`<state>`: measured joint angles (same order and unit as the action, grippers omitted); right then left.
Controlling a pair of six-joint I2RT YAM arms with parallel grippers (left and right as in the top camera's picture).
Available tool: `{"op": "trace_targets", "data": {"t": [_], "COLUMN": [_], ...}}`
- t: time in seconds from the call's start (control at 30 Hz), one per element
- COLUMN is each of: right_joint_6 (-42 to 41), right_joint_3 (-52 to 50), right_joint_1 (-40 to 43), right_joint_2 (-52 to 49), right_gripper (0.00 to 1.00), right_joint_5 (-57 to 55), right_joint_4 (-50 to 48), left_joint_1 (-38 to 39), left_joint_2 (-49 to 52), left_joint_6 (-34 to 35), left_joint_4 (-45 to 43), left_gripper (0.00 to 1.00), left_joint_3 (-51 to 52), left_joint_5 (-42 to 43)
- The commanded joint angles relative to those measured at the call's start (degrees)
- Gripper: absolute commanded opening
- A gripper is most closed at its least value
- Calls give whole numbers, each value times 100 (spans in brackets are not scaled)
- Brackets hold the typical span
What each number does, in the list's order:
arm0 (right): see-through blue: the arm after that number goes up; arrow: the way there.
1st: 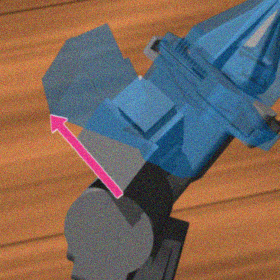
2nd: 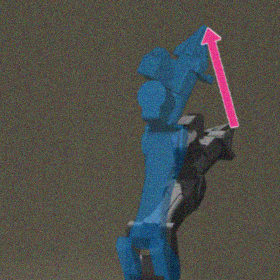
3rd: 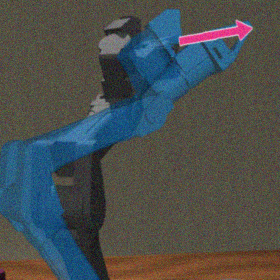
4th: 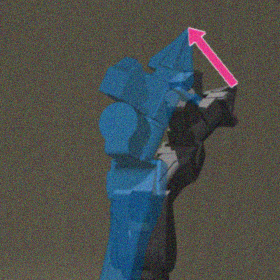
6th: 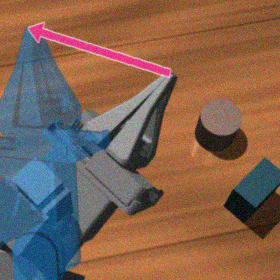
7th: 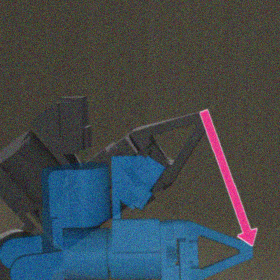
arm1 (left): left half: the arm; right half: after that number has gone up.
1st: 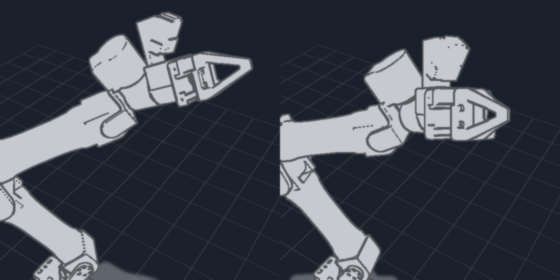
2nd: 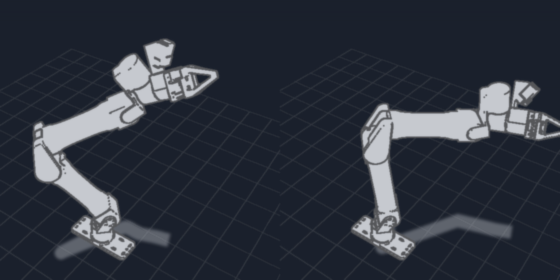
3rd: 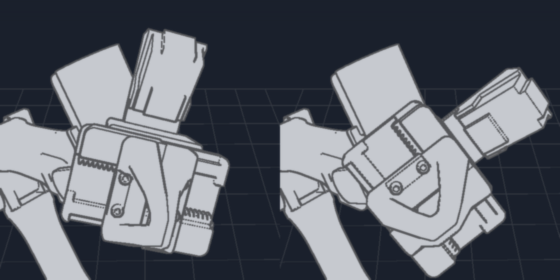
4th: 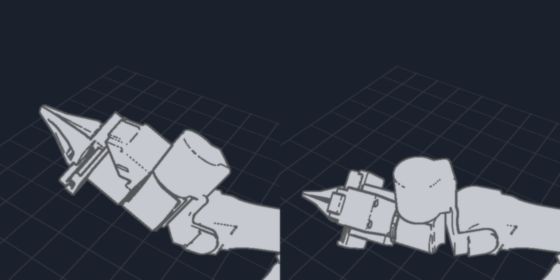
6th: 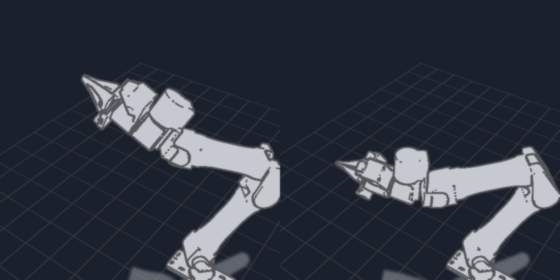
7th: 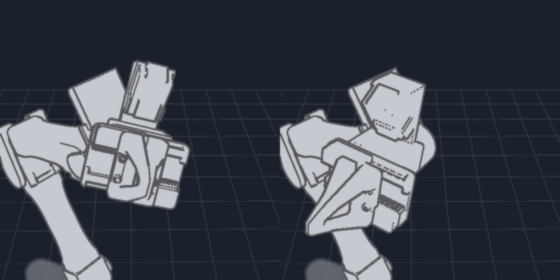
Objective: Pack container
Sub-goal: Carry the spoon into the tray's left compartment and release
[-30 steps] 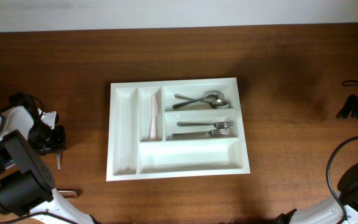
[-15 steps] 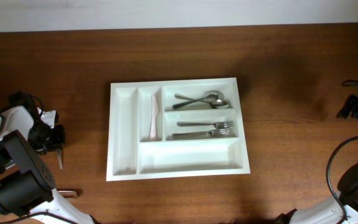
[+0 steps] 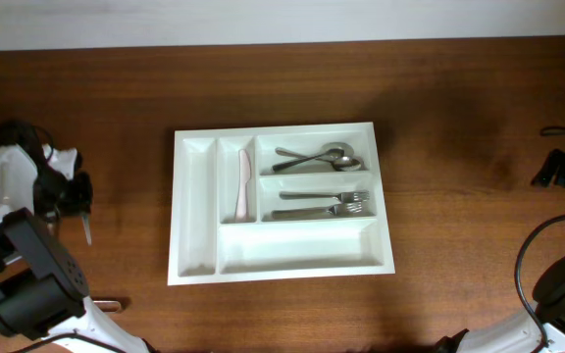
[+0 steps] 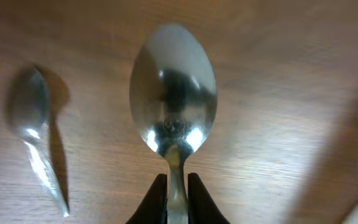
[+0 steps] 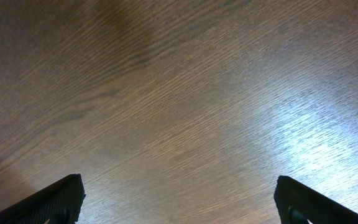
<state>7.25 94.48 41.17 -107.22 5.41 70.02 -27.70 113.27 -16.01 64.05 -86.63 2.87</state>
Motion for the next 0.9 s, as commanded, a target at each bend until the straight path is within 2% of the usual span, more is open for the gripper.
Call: {"op": "trace_targets", "data": {"t": [0.0, 0.2, 0.5, 0.8, 0.87], "right_joint_6": [-46, -44, -44, -44, -44], "right_joint_3": [-9, -9, -9, -9, -9], "right_joint_1": [15, 15, 15, 15, 15], "right_joint_2": [-20, -20, -20, -20, -20], "right_gripper": [99, 99, 99, 99, 99], "right_joint_5": [-11, -11, -11, -9, -11], "right_joint_4": [-2, -2, -2, -2, -2], "left_joint_1": [304, 1054, 2192, 2785, 2865], "left_joint_2": [39, 39, 39, 39, 39], "left_joint_6": [39, 658, 920, 1064, 1067], "left_joint_4": [313, 828, 968, 988, 1014], "left_gripper": [6, 6, 12, 13, 23], "left_joint_3": [-671, -1325, -1360, -1360, -1360], "left_joint_5": [501, 634, 1088, 1097, 1097]}}
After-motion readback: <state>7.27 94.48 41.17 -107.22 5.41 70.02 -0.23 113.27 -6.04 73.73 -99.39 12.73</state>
